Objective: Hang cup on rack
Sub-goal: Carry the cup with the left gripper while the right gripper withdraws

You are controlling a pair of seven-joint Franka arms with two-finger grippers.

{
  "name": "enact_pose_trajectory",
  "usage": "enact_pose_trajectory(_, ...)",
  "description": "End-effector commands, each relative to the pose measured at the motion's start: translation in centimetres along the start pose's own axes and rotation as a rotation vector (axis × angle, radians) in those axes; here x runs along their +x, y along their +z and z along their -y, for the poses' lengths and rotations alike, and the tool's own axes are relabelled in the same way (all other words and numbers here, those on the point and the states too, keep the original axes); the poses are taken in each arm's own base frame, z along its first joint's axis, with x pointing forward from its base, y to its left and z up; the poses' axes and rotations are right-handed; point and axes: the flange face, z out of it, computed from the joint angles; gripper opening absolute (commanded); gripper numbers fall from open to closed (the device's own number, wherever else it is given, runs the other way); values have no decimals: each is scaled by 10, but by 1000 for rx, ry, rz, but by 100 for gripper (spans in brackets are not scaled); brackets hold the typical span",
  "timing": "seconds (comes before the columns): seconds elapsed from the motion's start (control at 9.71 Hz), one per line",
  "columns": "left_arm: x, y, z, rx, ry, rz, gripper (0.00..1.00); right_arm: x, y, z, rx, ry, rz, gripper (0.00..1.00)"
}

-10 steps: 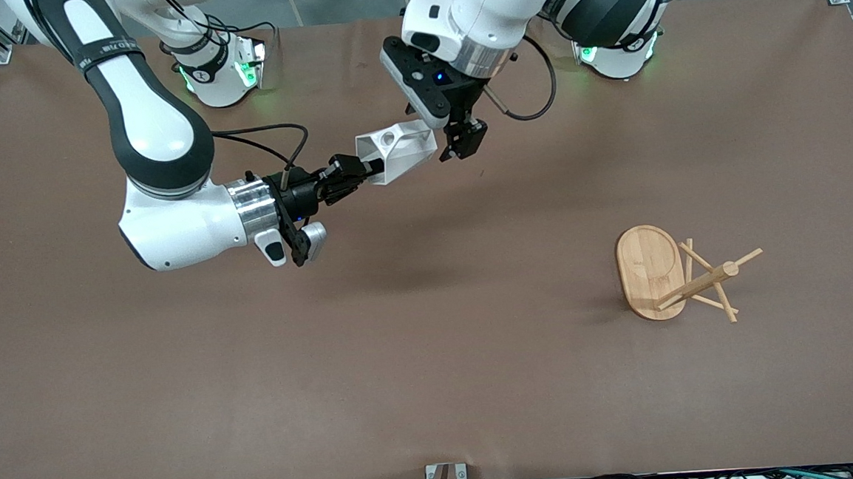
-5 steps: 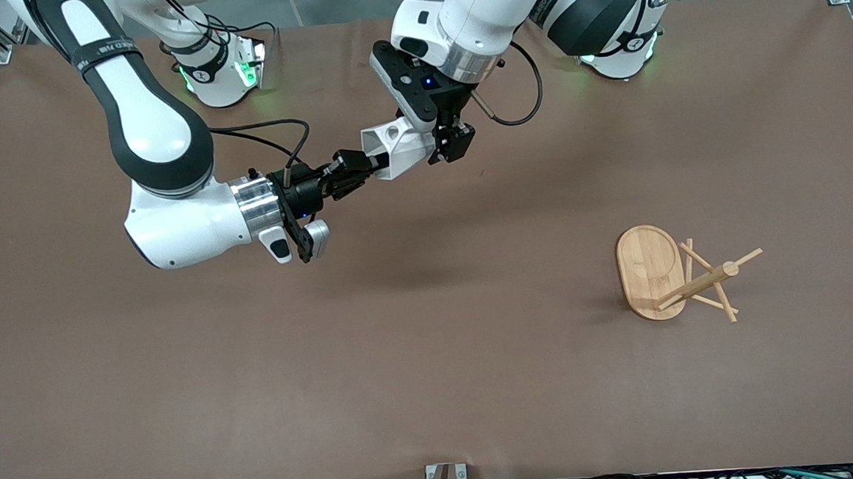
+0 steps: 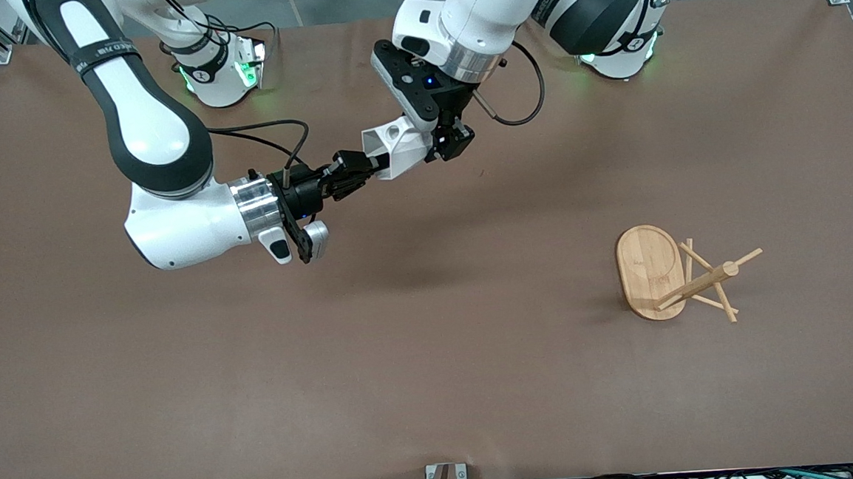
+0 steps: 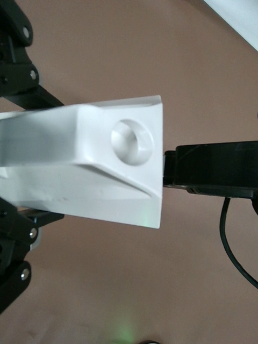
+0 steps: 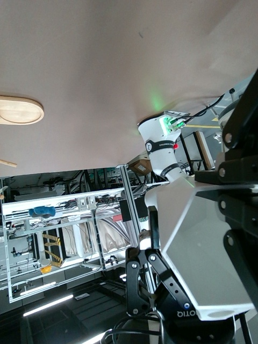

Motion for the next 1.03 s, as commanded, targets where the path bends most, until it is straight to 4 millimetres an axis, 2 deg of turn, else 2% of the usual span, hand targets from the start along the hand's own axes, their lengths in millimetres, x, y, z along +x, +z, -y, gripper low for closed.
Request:
enact_pose_trajectory(0.0,-11,17,26,11,-22,36,1,-2,-3,15,36,-6,-9,100)
enact_pose_trajectory(0.21,-13,17,35,15,-38,37,1,-1,-21,19,11,-26,-44,100)
enact_pose_trajectory(0.31,-14,19,38,27,-37,45,1,2,-43,12,-45,-27,-101,100)
enact_pose_trajectory(0.51,-22,25,63,46,-69,61,1,8,-74,-1,-185,-37,-222,100)
enact_pose_trajectory(0.62,-30,22,83,57,-121,63,1,8,-96,-11,-291,-45,-255,100)
enact_pose_trajectory(0.72,-38,26,95,61,-182,75,1,2,-121,-21,-386,-45,-276,100)
enact_pose_trajectory(0.93,-55,13,136,89,-297,67,1,-28,-174,-30,-603,-36,-314,100)
